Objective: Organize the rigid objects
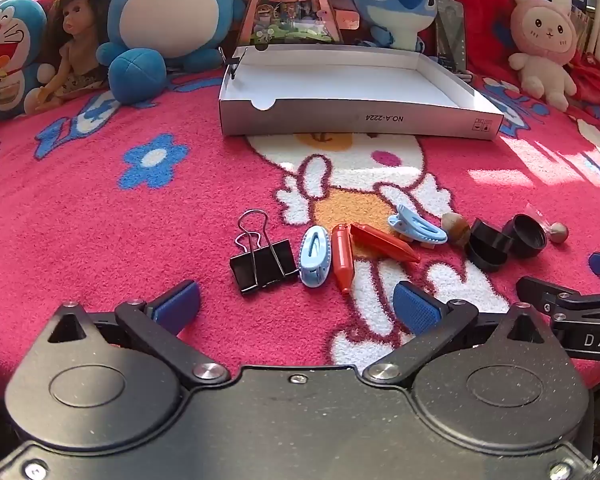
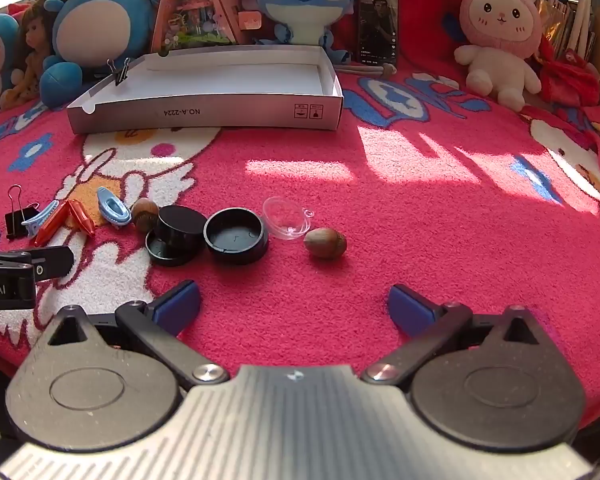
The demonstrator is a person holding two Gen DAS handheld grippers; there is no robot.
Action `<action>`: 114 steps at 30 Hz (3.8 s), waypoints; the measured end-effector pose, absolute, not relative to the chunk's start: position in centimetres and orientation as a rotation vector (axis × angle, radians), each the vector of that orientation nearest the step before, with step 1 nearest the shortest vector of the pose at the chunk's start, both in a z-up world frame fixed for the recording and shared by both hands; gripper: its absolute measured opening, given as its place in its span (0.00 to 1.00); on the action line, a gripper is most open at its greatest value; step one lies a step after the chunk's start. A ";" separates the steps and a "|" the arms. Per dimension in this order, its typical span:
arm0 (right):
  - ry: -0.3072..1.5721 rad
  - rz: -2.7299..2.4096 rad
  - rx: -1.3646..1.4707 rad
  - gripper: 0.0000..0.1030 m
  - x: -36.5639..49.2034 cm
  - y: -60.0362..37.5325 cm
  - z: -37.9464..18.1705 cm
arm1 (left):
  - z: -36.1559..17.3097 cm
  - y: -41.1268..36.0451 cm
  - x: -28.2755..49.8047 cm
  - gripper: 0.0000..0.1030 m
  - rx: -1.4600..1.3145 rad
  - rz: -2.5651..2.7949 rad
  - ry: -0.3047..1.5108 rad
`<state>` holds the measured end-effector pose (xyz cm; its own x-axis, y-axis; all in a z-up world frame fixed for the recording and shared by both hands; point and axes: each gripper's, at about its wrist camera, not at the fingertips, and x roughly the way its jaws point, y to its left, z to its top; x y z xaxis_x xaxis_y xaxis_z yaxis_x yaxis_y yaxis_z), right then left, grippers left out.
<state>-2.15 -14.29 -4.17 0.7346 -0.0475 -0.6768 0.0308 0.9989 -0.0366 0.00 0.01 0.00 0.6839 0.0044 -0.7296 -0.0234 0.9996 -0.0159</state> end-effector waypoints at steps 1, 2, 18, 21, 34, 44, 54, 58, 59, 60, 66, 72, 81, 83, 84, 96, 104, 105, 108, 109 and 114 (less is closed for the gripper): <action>0.747 -0.043 -0.022 1.00 -2.1 -14.3 -4.2 | 0.0 0.0 0.0 1.00 -0.014 0.020 0.815; 0.747 -0.043 -0.023 1.00 -2.1 -14.3 -4.2 | 0.0 0.0 0.0 1.00 -0.016 0.019 0.817; 0.745 -0.046 -0.023 1.00 -2.2 -14.2 -4.2 | 0.0 0.0 0.0 1.00 -0.016 0.019 0.825; 0.744 -0.044 -0.024 1.00 -2.2 -14.2 -4.2 | 0.0 0.0 0.0 1.00 -0.016 0.019 0.825; 0.744 -0.045 -0.024 1.00 -2.2 -14.2 -4.2 | 0.0 0.0 0.0 1.00 -0.015 0.020 0.827; 0.744 -0.046 -0.023 1.00 -2.2 -14.2 -4.2 | 0.0 0.0 0.0 1.00 -0.015 0.021 0.827; 0.743 -0.046 -0.023 1.00 -2.2 -14.2 -4.2 | 0.0 0.0 0.0 1.00 -0.014 0.021 0.827; 0.743 -0.046 -0.023 1.00 -2.2 -14.2 -4.2 | 0.0 0.0 0.0 1.00 -0.014 0.021 0.827; 0.743 -0.046 -0.023 1.00 -2.2 -14.2 -4.2 | 0.0 0.0 0.0 1.00 -0.014 0.021 0.827; 0.743 -0.046 -0.023 1.00 -2.2 -14.2 -4.2 | 0.0 0.0 0.0 1.00 -0.014 0.020 0.827; 0.743 -0.046 -0.023 1.00 -2.3 -14.2 -4.2 | 0.0 0.0 0.0 1.00 -0.014 0.020 0.826; 0.742 -0.046 -0.023 1.00 -2.3 -14.2 -4.2 | 0.0 0.0 0.0 1.00 -0.014 0.021 0.826; 0.742 -0.046 -0.023 1.00 -2.3 -14.2 -4.1 | 0.0 0.0 0.0 1.00 -0.013 0.021 0.826; 0.741 -0.047 -0.023 1.00 -2.3 -14.2 -4.1 | 0.0 0.0 0.0 1.00 -0.013 0.021 0.826; 0.741 -0.047 -0.023 1.00 -2.3 -14.2 -4.1 | 0.0 0.0 0.0 1.00 -0.013 0.021 0.826; 0.740 -0.046 -0.023 1.00 -2.6 -14.3 -4.1 | -0.1 0.0 0.0 1.00 -0.012 0.018 0.811; 0.707 -0.030 -0.014 1.00 -2.8 -14.7 -4.2 | -0.3 1.0 -0.9 1.00 0.001 -0.008 0.766; 0.705 -0.030 -0.014 1.00 -2.8 -14.6 -4.3 | -0.3 1.1 -1.0 1.00 0.001 -0.004 0.762; 0.705 -0.022 -0.016 1.00 -3.0 -14.9 -4.0 | -0.2 1.5 -1.1 0.96 -0.008 0.004 0.754; 0.701 -0.014 -0.015 1.00 -3.1 -15.0 -4.0 | 0.0 1.7 -1.2 0.93 -0.014 0.002 0.751; 0.646 0.020 0.056 0.95 -3.9 -15.9 -3.6 | 1.0 2.5 -1.6 0.56 -0.053 -0.006 0.725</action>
<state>-3.85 -15.89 -3.63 0.7983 0.0365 -0.6011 -0.0015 0.9983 0.0586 -1.61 2.45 1.04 0.7484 -0.0236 -0.6629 -0.0128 0.9987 -0.0501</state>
